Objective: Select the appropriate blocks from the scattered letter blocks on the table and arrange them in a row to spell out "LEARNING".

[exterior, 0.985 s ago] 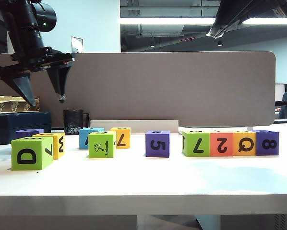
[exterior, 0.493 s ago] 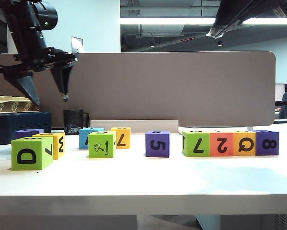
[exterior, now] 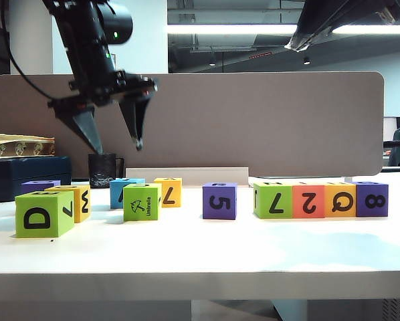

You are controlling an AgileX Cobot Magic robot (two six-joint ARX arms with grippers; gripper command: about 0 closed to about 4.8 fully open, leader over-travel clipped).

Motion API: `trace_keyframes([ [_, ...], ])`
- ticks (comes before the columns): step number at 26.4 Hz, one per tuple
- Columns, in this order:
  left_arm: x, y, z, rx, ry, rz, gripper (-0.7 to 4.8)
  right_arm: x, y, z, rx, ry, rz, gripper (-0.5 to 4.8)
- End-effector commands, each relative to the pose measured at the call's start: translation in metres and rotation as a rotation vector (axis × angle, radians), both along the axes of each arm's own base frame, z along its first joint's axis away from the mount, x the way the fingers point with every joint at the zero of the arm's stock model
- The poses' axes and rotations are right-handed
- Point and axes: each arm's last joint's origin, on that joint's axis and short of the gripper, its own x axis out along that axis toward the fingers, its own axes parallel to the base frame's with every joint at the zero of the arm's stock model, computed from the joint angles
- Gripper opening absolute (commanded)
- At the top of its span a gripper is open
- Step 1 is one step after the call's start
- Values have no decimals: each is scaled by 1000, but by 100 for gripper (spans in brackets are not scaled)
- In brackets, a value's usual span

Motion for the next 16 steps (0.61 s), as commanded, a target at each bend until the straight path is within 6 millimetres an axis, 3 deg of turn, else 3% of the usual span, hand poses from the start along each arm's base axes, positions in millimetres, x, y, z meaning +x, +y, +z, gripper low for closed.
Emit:
trace_keyframes([
  [1, 5, -13, -19, -18, 52, 22, 363, 0, 1, 3, 10, -21, 5, -1],
  [6, 9, -31, -34, -49, 62, 2, 364, 0, 1, 3, 10, -22, 5, -1],
  [16, 11, -35, -40, -19, 52, 26, 363, 1, 1, 3, 13, -28, 5, -1],
])
